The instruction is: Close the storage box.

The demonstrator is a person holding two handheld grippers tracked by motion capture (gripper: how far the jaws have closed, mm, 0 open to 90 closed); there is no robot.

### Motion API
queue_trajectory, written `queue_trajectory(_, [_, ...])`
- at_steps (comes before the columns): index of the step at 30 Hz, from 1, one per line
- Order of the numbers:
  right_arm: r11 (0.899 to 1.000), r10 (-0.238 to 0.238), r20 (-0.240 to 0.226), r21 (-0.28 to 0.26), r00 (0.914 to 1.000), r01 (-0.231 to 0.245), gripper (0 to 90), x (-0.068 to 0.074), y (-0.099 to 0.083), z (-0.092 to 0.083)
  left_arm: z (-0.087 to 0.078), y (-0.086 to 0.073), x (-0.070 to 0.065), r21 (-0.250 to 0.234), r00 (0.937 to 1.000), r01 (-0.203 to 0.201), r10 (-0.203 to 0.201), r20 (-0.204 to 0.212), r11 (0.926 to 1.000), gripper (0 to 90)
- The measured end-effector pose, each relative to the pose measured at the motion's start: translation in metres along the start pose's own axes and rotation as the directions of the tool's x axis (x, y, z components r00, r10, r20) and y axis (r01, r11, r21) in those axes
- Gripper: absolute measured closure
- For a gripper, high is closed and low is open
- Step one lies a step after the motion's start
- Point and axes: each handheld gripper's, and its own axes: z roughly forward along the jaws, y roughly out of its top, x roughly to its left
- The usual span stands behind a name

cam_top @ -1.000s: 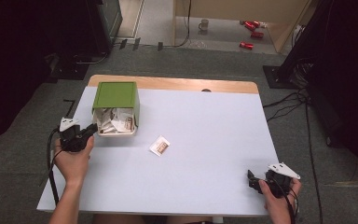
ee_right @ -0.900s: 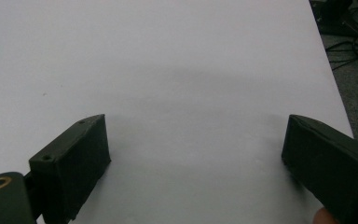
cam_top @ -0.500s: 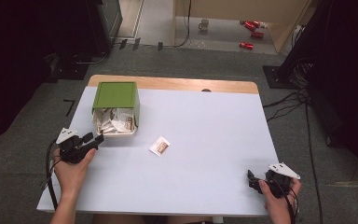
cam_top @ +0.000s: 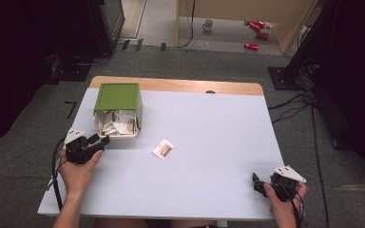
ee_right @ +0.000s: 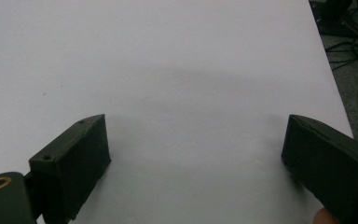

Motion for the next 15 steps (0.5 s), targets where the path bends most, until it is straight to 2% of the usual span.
queue_trajectory(4, [1.000, -0.001, 0.000, 0.000, 1.0000, 0.001, 7.1, 0.0001, 0.0000, 0.0000, 0.0003, 0.0009, -0.0044, 0.008, 0.9995, -0.018, 0.019, -0.026, 0.9998, 51.2])
queue_trajectory(15, [1.000, -0.002, 0.000, -0.001, 1.0000, 0.002, 7.0, 0.0000, 0.0001, 0.0001, 0.0072, 0.0042, -0.0068, 0.024, 0.9989, -0.011, 0.012, -0.045, 0.9996, 49.3])
